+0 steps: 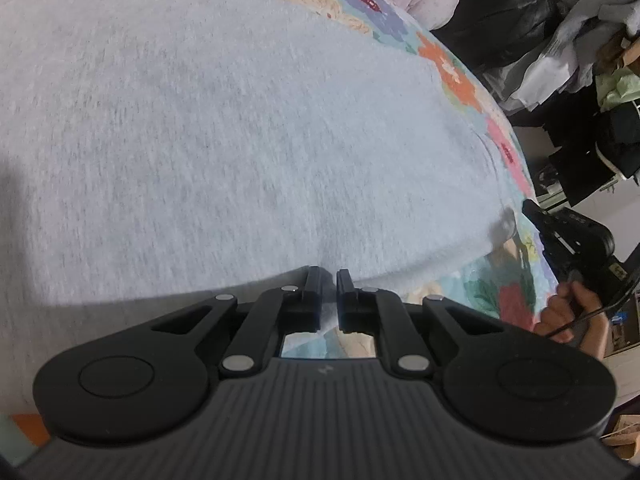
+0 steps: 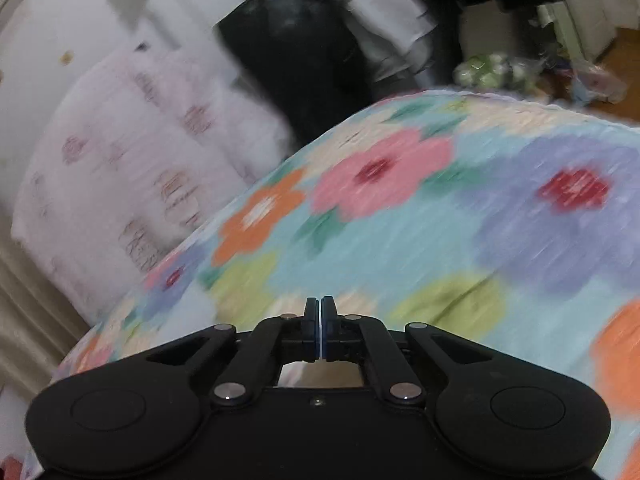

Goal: Fold clothes

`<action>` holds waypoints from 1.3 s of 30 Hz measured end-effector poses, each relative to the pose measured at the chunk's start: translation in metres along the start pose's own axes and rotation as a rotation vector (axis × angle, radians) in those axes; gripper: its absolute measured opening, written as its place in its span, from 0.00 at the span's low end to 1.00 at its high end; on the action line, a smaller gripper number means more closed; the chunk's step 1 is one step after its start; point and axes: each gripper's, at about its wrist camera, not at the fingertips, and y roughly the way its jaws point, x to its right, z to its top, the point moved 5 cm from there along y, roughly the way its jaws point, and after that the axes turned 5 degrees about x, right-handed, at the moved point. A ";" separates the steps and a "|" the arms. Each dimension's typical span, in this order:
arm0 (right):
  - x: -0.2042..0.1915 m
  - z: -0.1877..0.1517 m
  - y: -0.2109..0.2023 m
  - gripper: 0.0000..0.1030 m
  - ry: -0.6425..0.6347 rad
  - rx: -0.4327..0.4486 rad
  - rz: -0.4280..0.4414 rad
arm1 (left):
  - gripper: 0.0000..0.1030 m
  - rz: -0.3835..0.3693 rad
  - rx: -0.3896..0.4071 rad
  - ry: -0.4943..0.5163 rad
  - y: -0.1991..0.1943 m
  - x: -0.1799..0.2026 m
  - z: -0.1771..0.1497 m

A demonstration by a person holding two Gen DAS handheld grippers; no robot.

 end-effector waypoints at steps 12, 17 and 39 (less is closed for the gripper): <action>-0.021 -0.070 -0.001 0.58 -0.001 -0.320 0.169 | 0.31 0.103 0.116 0.022 -0.065 -0.017 0.006; -0.046 -0.062 0.013 0.05 -0.180 -0.148 0.115 | 0.31 0.202 0.135 -0.111 -0.103 -0.065 0.001; -0.107 -0.066 -0.072 0.46 -0.420 -0.101 -0.174 | 0.61 0.447 0.520 -0.646 -0.280 -0.258 -0.076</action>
